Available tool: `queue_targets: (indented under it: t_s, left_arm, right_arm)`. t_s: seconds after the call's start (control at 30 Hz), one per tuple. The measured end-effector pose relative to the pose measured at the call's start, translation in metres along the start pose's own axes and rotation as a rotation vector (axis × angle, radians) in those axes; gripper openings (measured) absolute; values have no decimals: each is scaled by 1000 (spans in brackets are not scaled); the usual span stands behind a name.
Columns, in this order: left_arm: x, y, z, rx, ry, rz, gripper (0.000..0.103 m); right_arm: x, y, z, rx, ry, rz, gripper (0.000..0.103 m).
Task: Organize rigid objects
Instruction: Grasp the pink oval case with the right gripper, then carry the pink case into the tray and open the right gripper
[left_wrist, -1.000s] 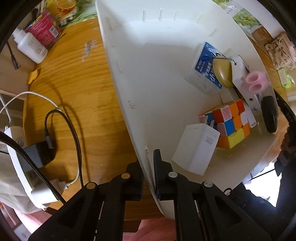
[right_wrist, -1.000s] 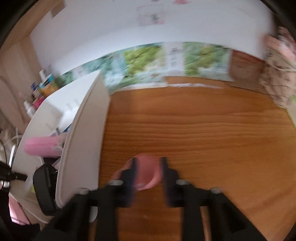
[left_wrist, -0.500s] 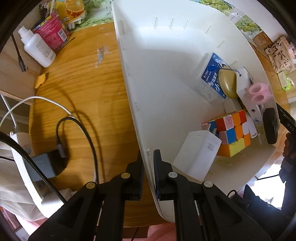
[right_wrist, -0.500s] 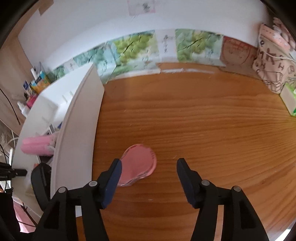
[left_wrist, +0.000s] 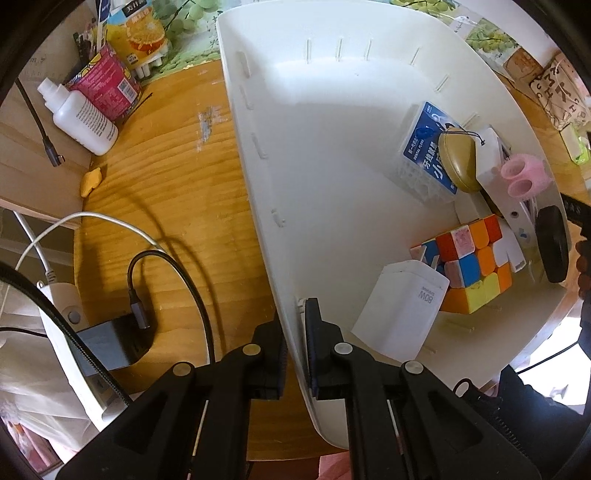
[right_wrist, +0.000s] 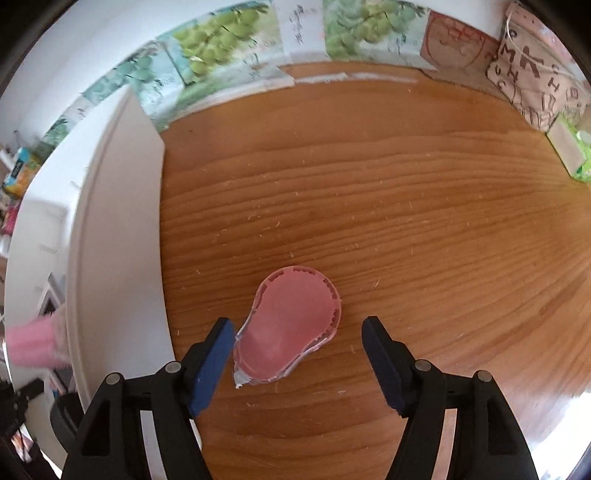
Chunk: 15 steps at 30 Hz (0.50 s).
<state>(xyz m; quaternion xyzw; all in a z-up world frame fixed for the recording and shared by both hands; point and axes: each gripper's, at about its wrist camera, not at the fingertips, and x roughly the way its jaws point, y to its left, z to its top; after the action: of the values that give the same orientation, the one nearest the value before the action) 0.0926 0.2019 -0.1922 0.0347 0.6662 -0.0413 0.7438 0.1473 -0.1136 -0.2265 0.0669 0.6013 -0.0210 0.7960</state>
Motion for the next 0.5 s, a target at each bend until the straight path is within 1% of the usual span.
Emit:
queue_targets:
  t_s: [0.03, 0.07, 0.1, 0.2, 0.33, 0.43, 0.5]
  left_arm:
    - [-1, -2, -1, 5, -1, 2, 8]
    - [-1, -5, -1, 7, -1, 2, 8]
    - [-2, -8, -1, 11, -3, 3, 8]
    - [-1, -10, -1, 14, -10, 2, 8]
    - [2, -6, -1, 10, -19, -6, 8]
    - [1, -4, -3, 7, -21, -13, 8]
    - [0, -3, -5, 7, -27, -14, 8]
  right_arm:
    - [4, 1, 1, 22, 25, -18, 72]
    - [6, 1, 2, 37, 41, -25, 69]
    - [7, 2, 3, 43, 43, -29, 59]
    - [6, 8, 5, 32, 33, -69, 58]
    - [5, 6, 4, 57, 32, -61, 58]
    - [-10, 4, 4, 66, -9, -66, 58]
    - [-31, 3, 6, 75, -67, -47, 58]
